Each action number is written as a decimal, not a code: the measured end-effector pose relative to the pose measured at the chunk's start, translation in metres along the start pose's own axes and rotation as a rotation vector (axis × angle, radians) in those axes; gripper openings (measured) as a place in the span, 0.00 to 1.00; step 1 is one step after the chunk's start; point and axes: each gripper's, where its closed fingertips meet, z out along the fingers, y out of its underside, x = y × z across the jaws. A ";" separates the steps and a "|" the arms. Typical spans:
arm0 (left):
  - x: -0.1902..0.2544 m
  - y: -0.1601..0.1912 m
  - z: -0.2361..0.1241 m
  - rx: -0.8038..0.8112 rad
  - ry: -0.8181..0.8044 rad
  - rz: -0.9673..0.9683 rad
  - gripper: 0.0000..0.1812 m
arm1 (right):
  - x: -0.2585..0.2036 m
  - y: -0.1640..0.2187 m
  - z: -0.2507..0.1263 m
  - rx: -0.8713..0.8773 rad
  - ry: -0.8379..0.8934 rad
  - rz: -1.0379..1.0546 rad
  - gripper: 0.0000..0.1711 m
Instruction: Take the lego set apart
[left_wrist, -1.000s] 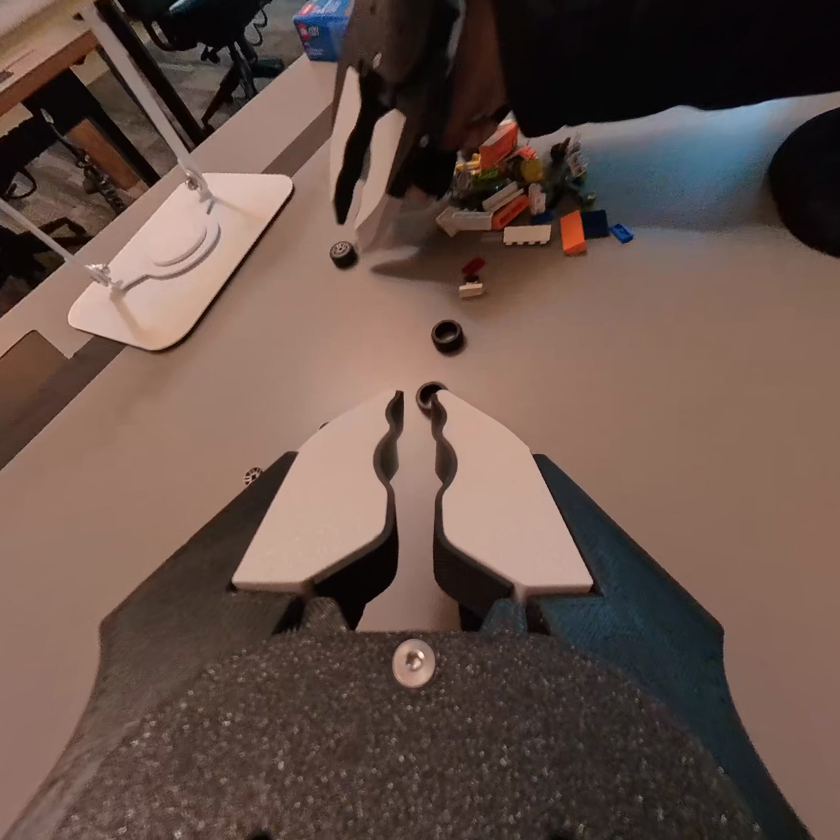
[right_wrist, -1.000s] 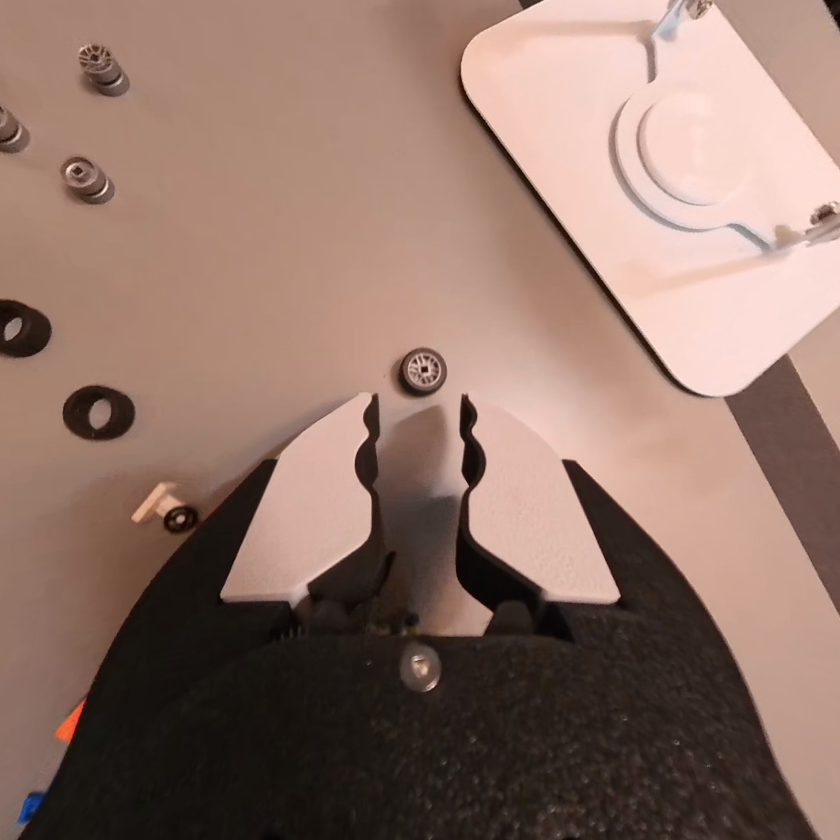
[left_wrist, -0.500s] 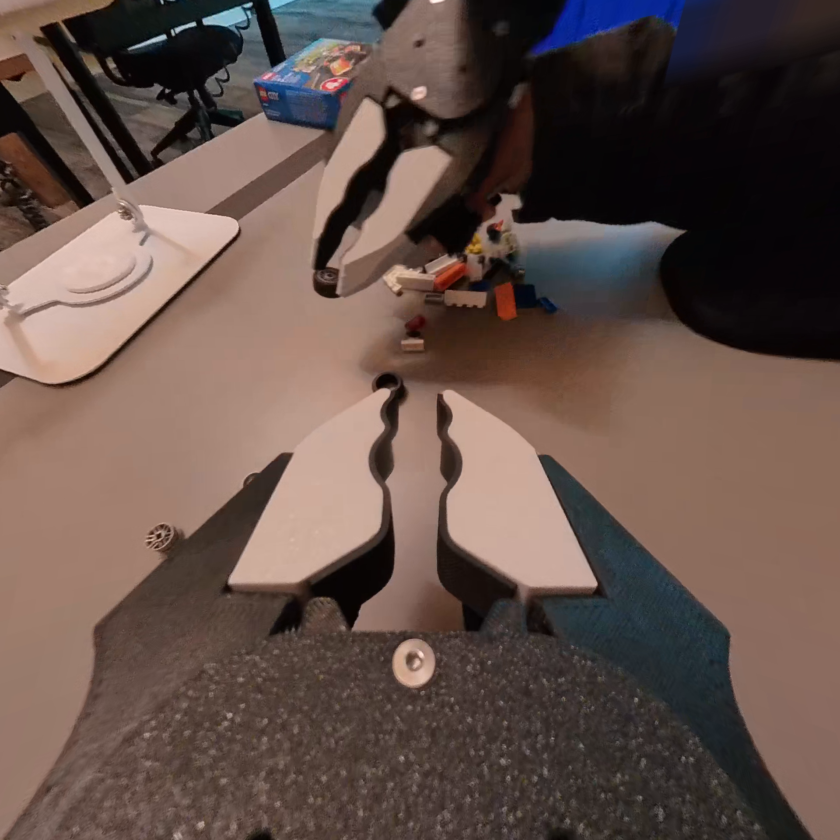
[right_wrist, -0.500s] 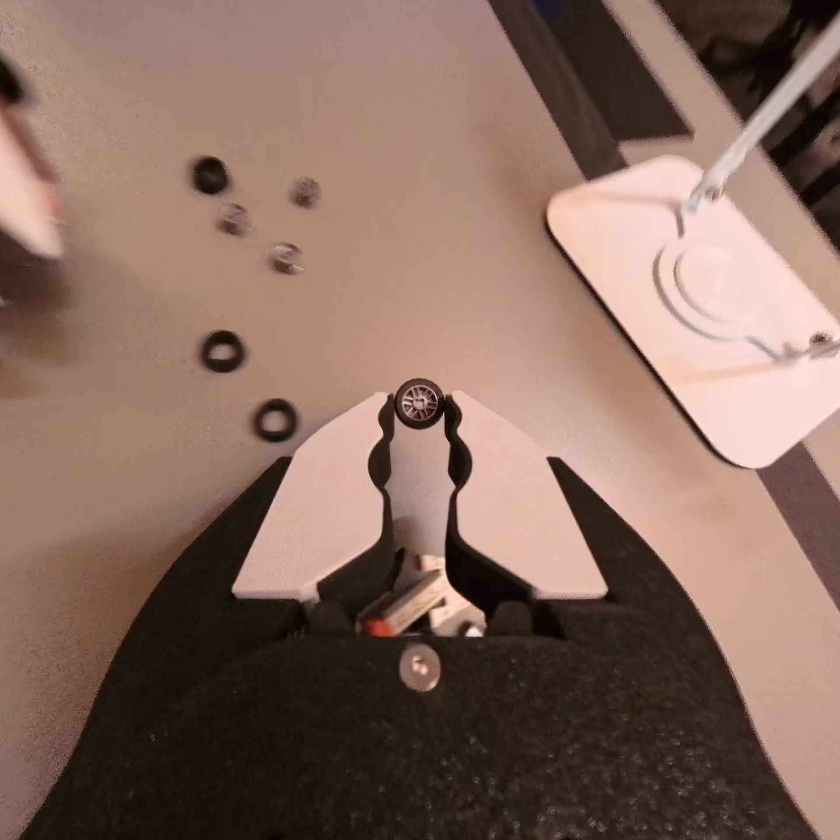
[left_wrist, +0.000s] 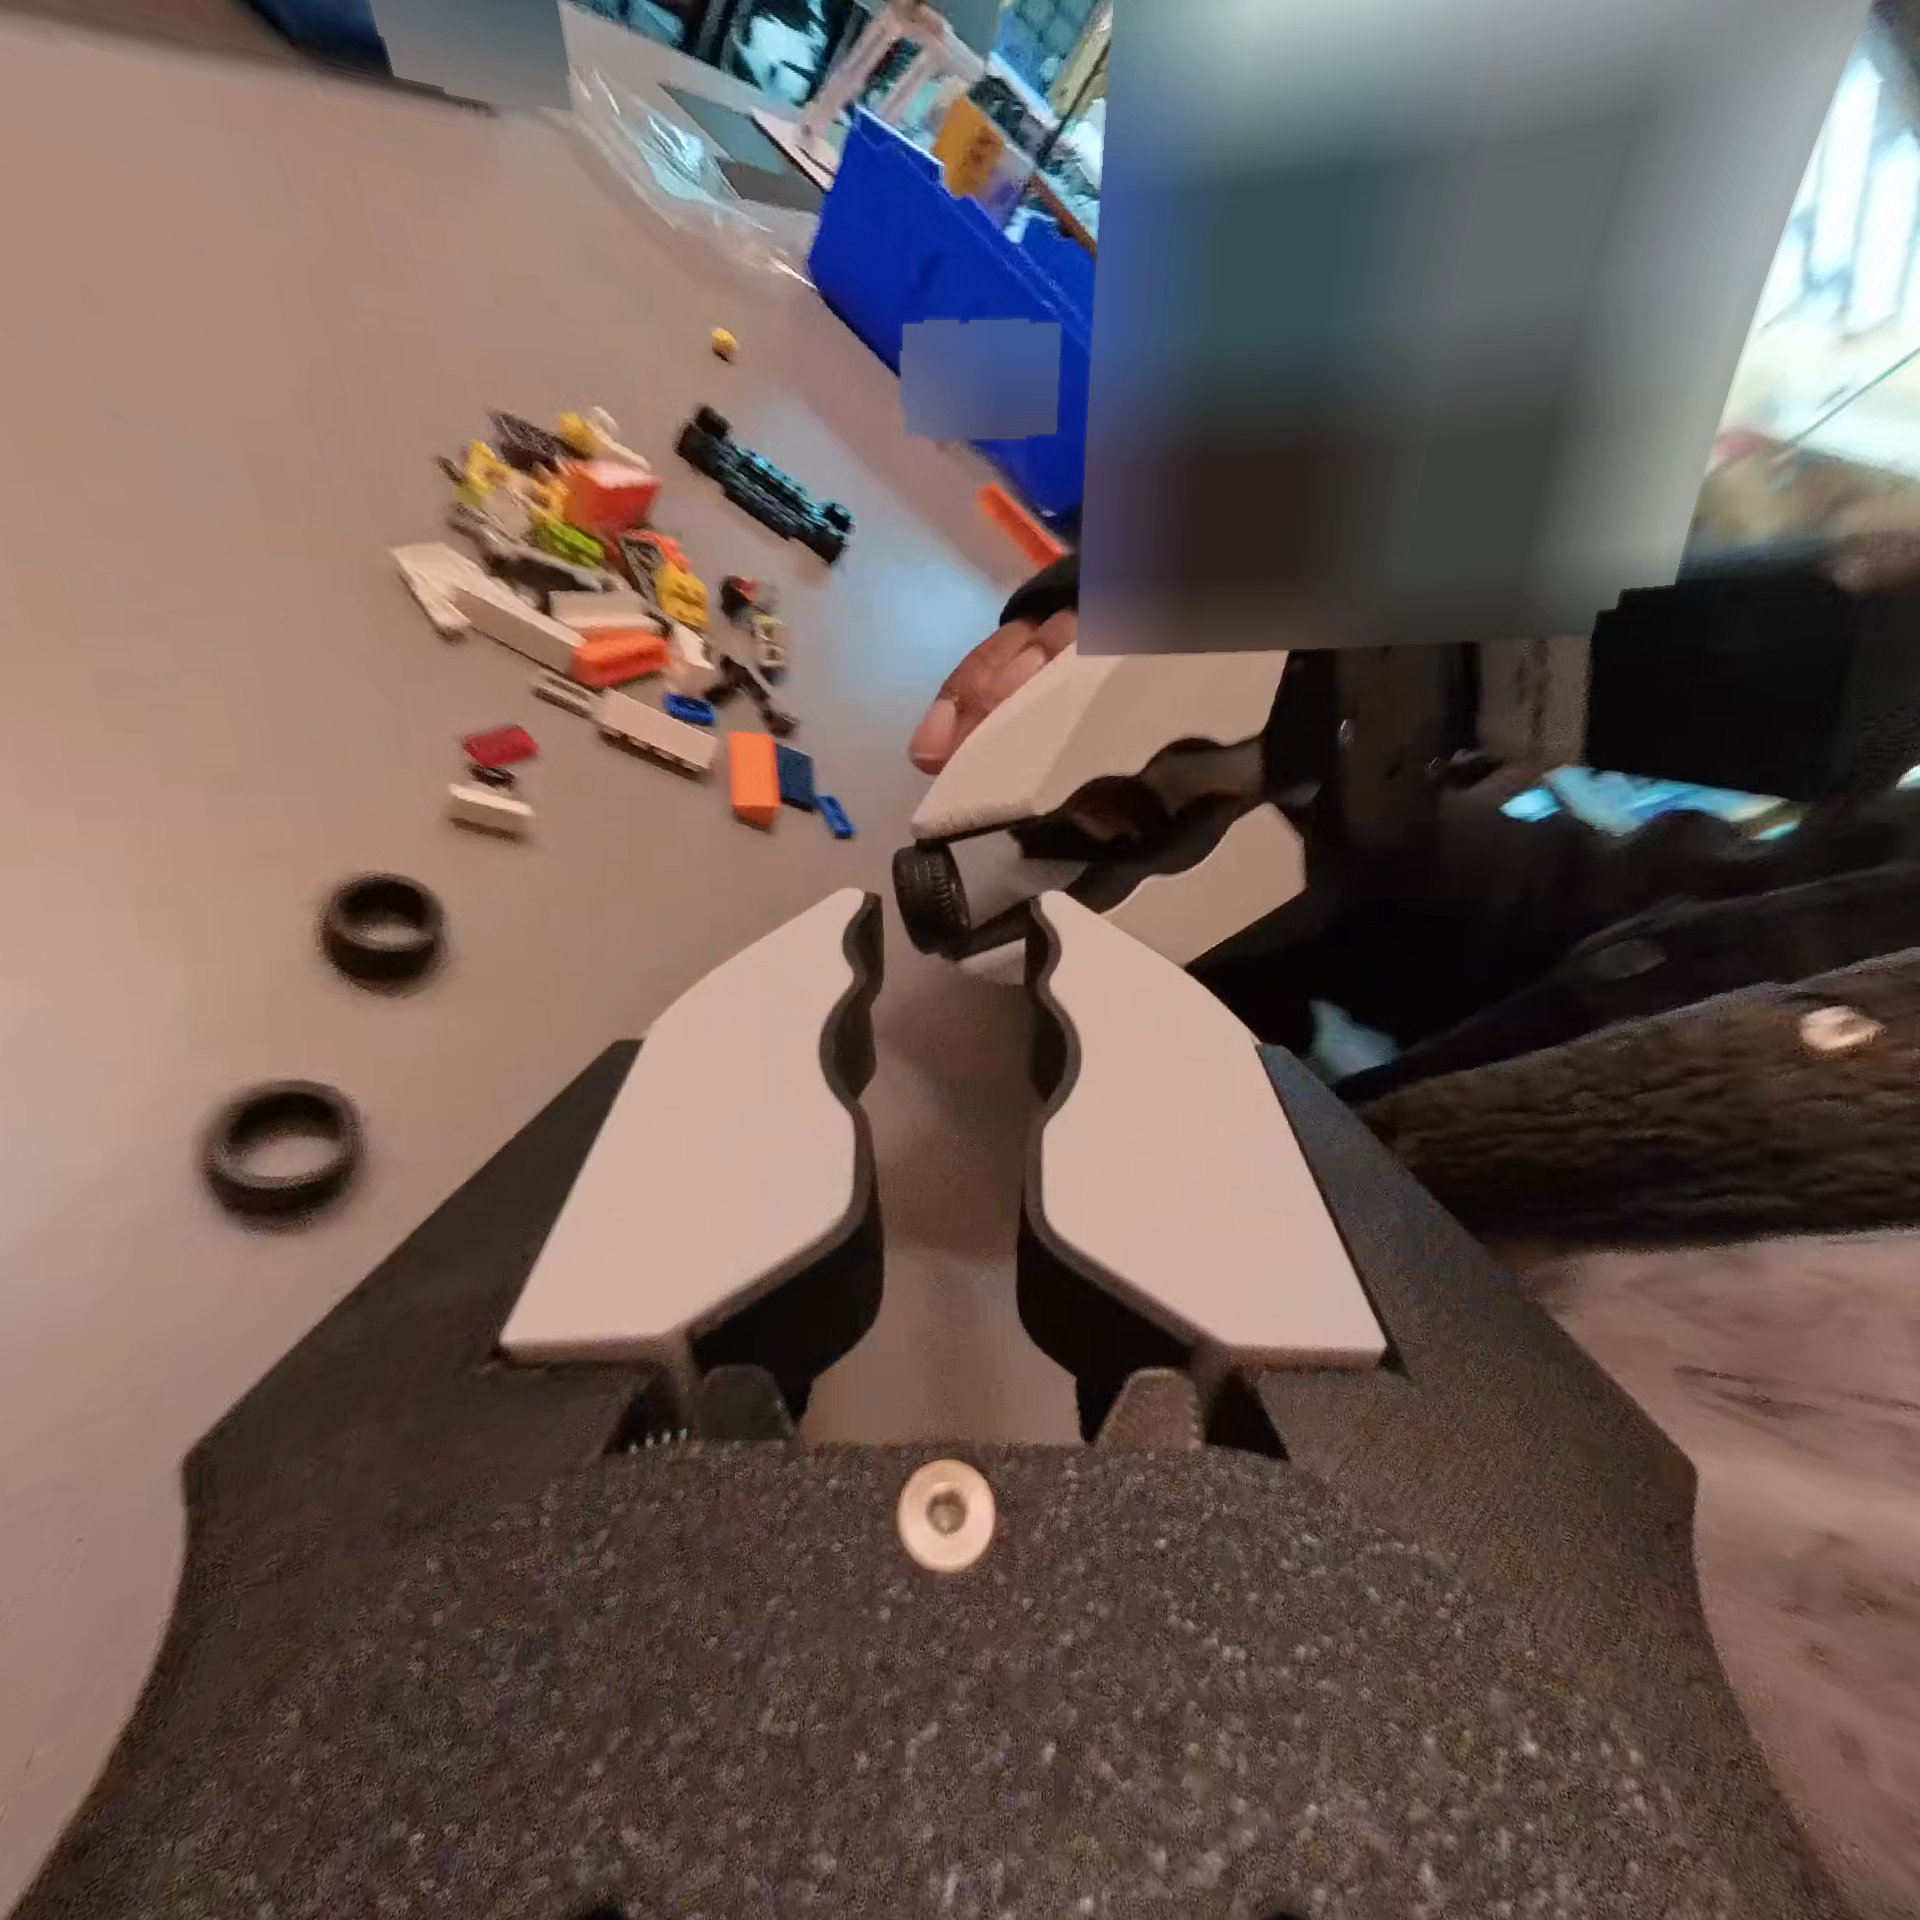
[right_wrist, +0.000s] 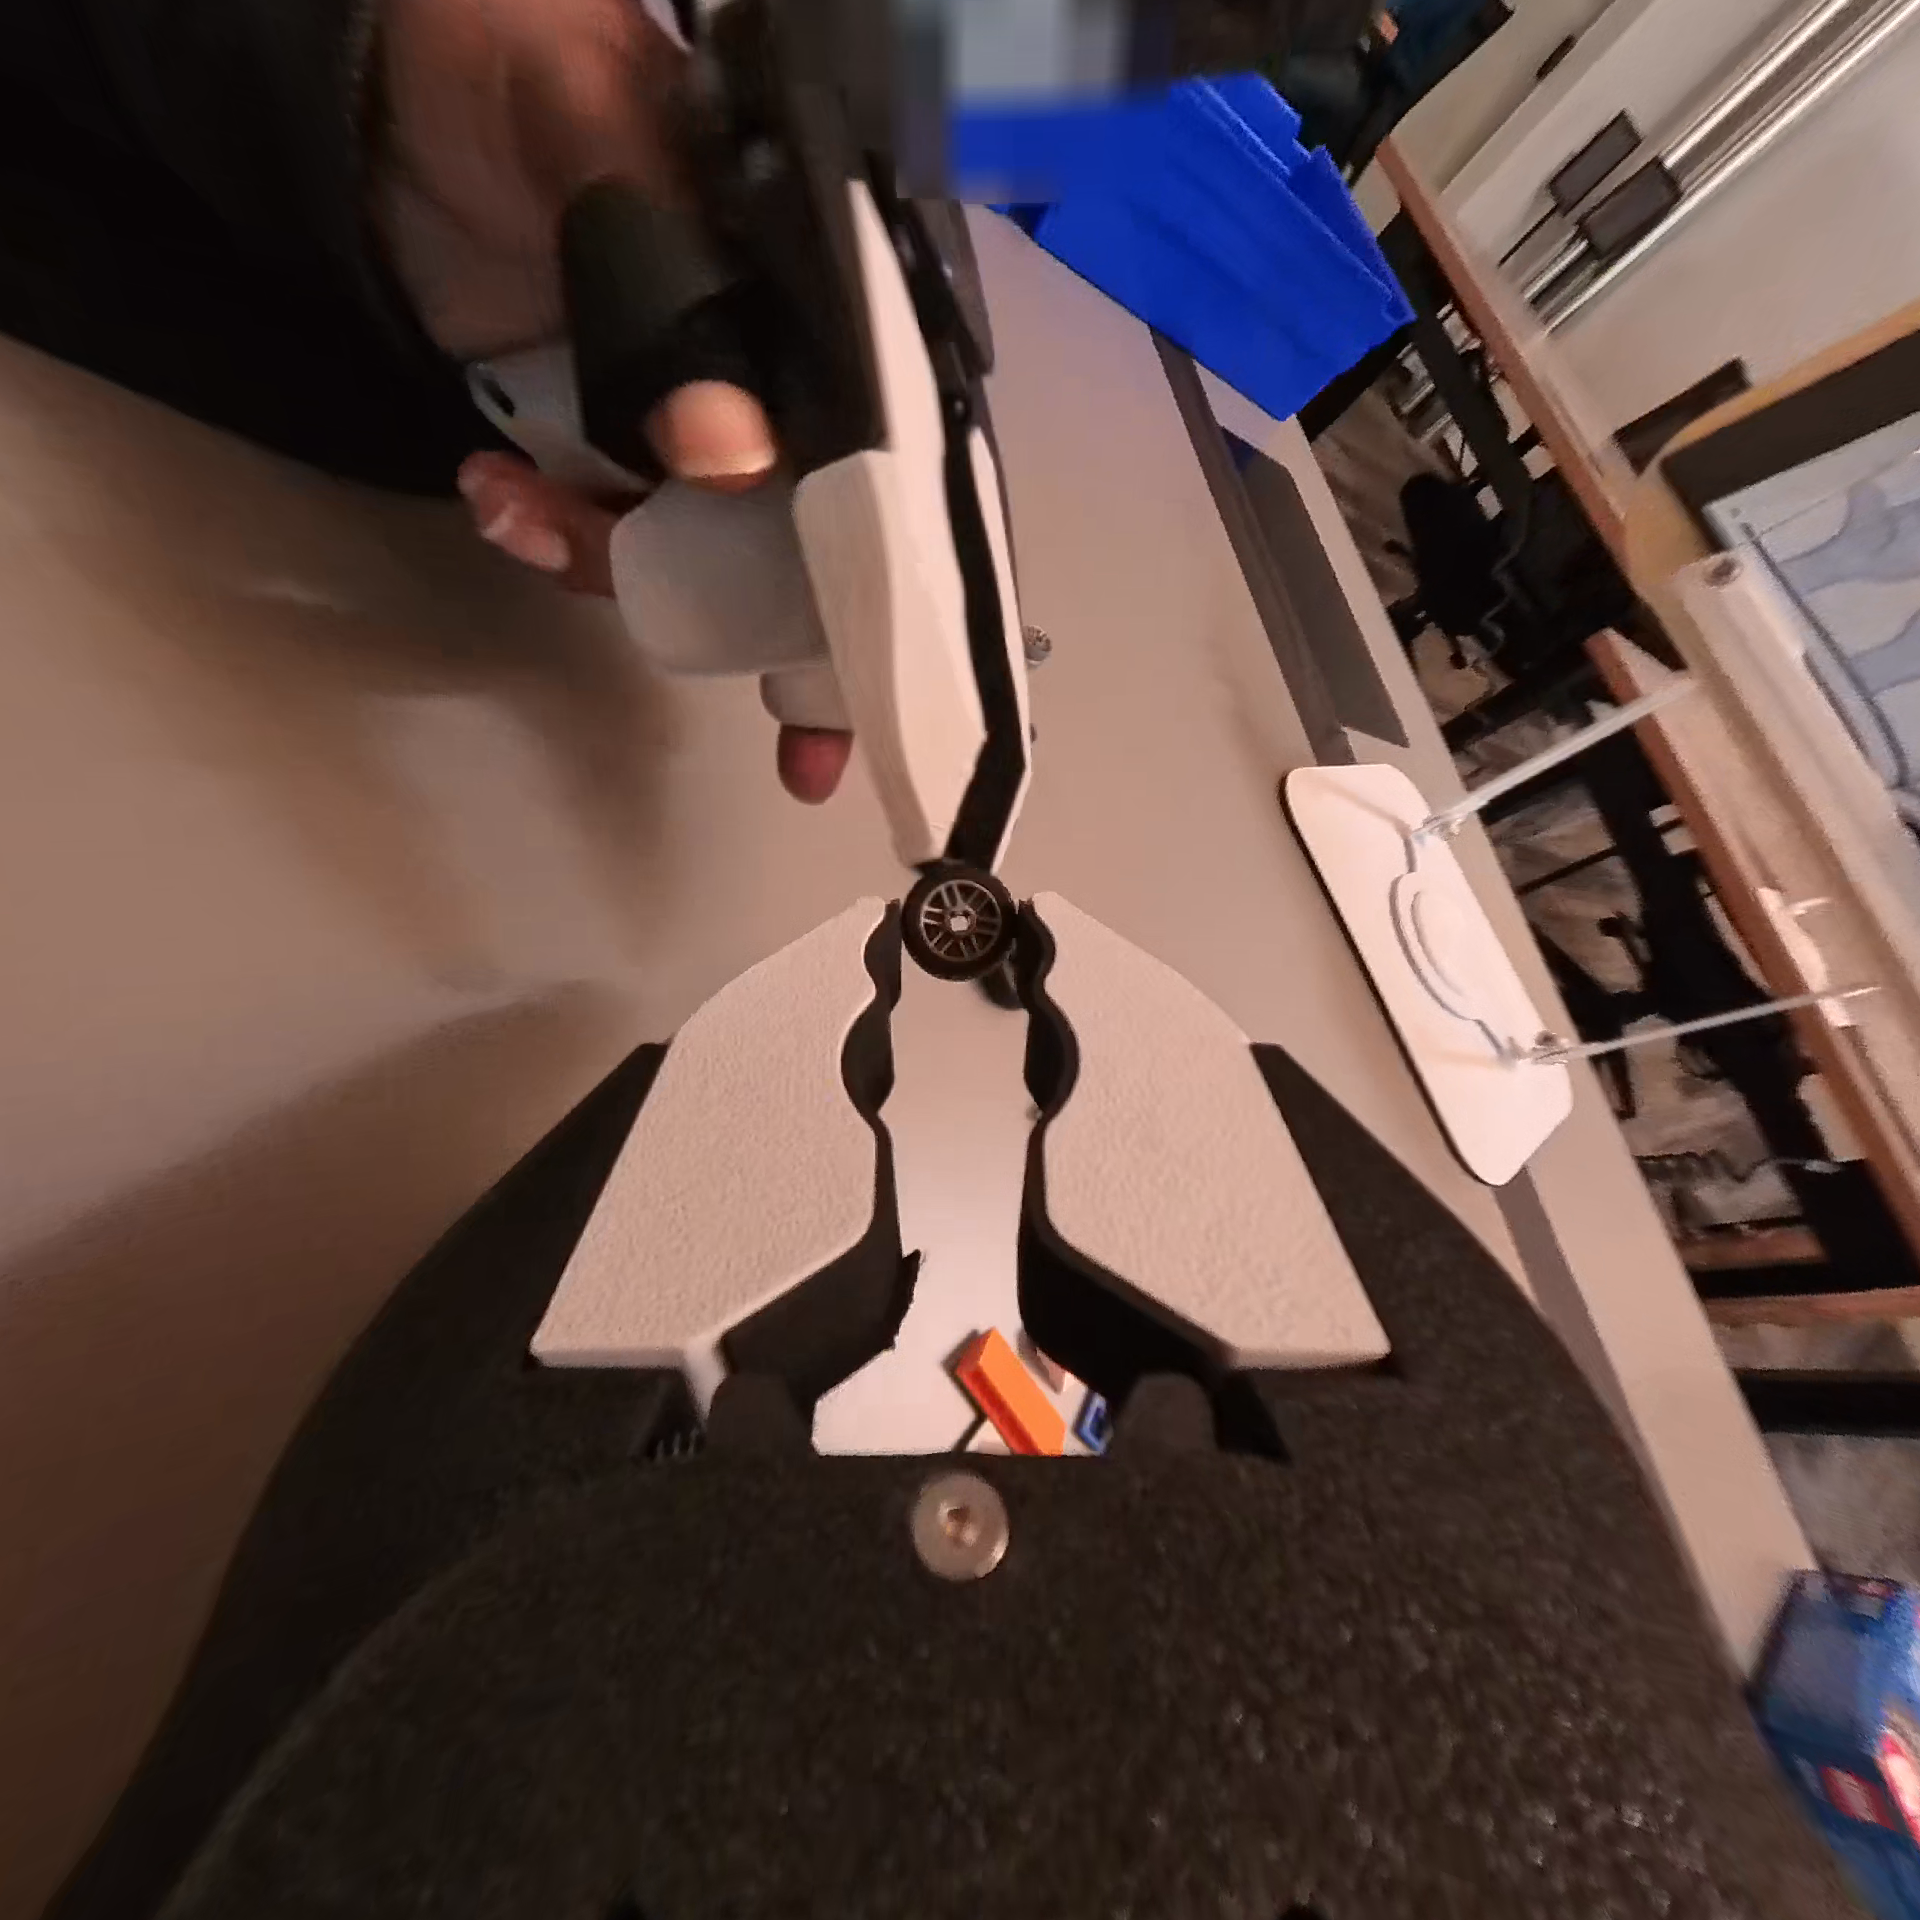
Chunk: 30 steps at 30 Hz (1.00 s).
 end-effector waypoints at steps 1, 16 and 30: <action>-0.001 0.001 0.002 0.000 0.024 -0.060 0.13 | -0.002 0.001 0.000 -0.007 0.010 -0.024 0.12; 0.000 -0.006 0.002 0.033 -0.063 0.339 0.06 | 0.001 -0.008 -0.012 0.165 -0.130 0.319 0.12; 0.013 -0.005 0.004 0.025 -0.247 0.927 0.05 | -0.001 -0.011 -0.018 0.226 -0.200 0.315 0.06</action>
